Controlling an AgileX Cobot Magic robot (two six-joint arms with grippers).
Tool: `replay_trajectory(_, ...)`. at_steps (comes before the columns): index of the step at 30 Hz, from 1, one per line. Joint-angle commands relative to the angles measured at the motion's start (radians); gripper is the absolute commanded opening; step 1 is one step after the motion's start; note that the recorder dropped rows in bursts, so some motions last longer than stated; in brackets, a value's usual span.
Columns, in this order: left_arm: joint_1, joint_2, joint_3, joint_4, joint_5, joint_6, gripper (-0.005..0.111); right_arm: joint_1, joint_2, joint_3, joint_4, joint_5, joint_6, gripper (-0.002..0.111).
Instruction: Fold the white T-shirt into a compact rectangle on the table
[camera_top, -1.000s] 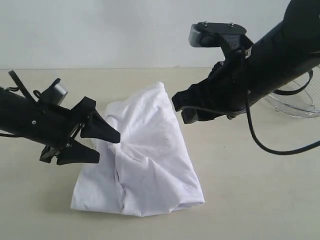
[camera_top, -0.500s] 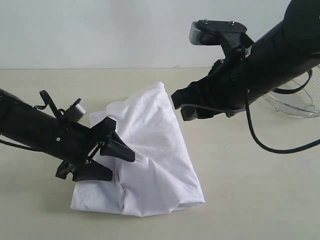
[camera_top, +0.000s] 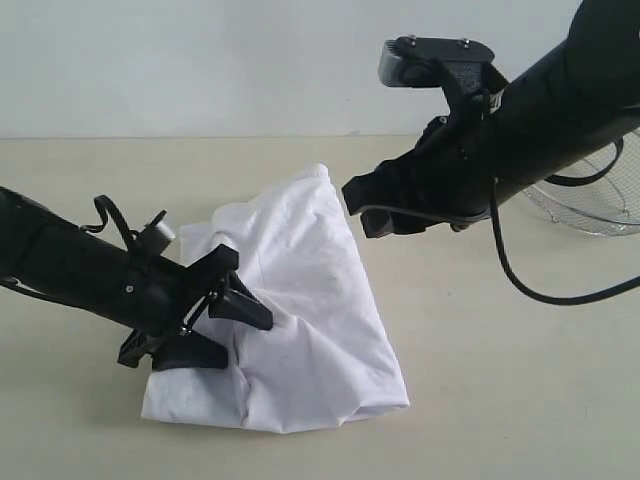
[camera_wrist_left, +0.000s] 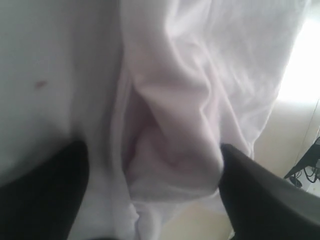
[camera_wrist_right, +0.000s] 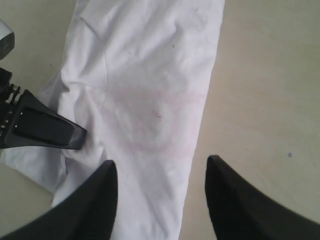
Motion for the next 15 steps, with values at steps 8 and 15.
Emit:
replay_trajectory(8, -0.006, 0.008, -0.001, -0.084, 0.013, 0.052, 0.068, -0.006, -0.007, 0.002, -0.006, -0.013, -0.006, 0.047)
replay_trajectory(15, -0.006, 0.008, -0.001, -0.114, -0.002, 0.080, 0.068, -0.006, -0.007, 0.002, -0.006, -0.019, -0.009, 0.047)
